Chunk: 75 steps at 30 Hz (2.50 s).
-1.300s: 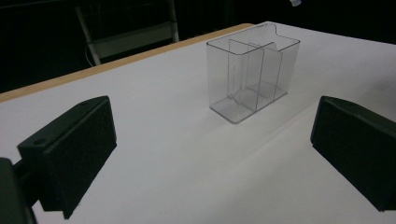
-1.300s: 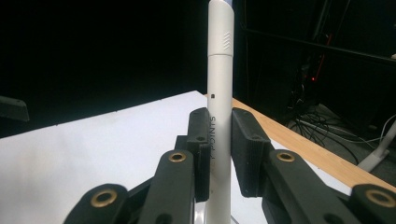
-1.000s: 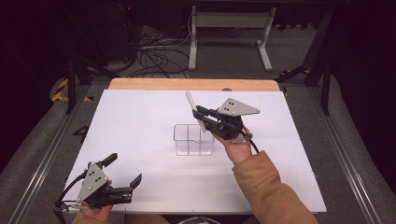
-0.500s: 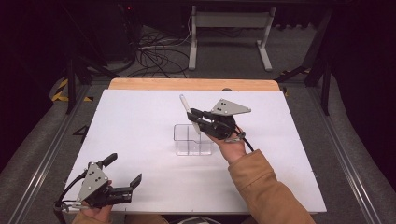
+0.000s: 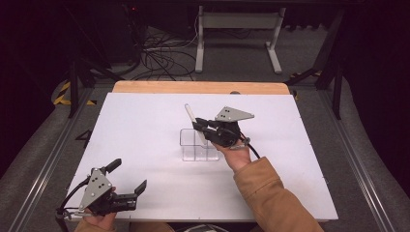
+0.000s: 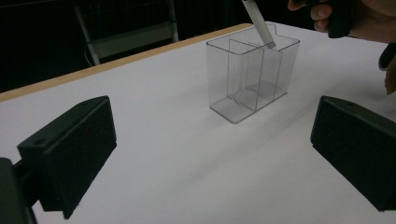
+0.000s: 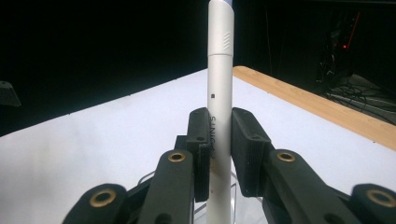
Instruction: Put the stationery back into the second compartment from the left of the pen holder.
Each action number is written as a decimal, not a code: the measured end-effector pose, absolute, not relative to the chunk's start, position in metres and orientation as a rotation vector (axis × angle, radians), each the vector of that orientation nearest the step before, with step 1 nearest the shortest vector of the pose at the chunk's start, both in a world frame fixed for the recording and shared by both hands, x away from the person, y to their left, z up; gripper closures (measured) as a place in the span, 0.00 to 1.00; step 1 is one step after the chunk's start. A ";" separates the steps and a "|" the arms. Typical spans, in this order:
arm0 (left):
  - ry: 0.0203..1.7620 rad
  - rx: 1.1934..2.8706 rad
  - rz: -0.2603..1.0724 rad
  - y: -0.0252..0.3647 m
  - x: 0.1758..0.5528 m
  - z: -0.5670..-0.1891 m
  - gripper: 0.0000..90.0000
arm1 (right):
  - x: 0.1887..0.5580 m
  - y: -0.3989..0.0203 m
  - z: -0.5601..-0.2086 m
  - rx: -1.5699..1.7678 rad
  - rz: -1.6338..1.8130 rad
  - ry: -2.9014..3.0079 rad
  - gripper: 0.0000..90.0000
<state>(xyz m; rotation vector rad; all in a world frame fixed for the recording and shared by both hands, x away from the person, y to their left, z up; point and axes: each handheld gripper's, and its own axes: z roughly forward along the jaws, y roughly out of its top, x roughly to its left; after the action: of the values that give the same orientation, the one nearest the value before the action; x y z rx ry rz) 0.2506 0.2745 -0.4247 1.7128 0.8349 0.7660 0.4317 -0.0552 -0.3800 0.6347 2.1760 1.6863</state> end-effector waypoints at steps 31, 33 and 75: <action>0.836 1.716 0.761 0.274 0.251 -0.425 0.01 | 0.427 -0.054 -0.408 0.706 1.605 2.238 0.87; 0.832 1.716 0.762 0.274 0.251 -0.425 0.01 | 0.427 -0.053 -0.407 0.705 1.603 2.238 0.87; 0.833 1.713 0.764 0.273 0.252 -0.424 0.01 | 0.376 -0.119 -0.352 0.601 1.547 2.157 0.09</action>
<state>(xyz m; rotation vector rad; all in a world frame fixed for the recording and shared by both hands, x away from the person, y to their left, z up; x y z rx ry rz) 0.2519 0.2733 -0.4242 1.7134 0.8335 0.7639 0.3765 -0.1187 -0.3516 0.6006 2.1573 1.5467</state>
